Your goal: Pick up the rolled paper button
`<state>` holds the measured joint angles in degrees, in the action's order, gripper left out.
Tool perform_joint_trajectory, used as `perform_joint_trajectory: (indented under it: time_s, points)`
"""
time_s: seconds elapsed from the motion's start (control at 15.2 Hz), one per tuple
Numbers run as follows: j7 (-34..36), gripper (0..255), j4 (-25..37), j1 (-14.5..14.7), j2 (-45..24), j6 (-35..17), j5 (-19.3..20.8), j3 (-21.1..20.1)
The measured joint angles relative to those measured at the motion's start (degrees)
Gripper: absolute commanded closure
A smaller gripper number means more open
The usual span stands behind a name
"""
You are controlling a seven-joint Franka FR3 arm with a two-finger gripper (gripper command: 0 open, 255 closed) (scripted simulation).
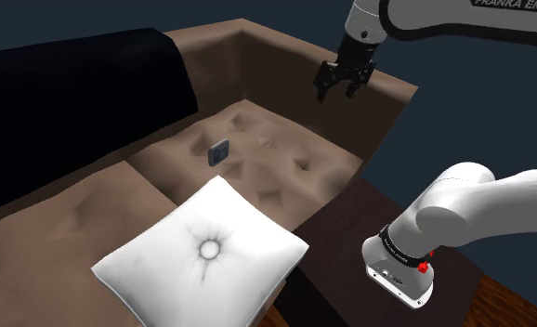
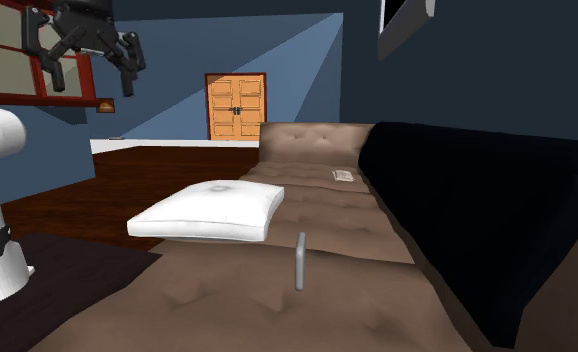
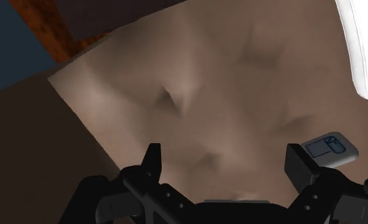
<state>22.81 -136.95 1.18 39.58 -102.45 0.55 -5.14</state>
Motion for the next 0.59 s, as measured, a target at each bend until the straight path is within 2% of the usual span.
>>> perform_joint_trajectory:
  time_s: [0.59]
  points:
    - [16.19, 0, 0.75, -0.57, -14.29, -12.09, -2.77, -8.63]
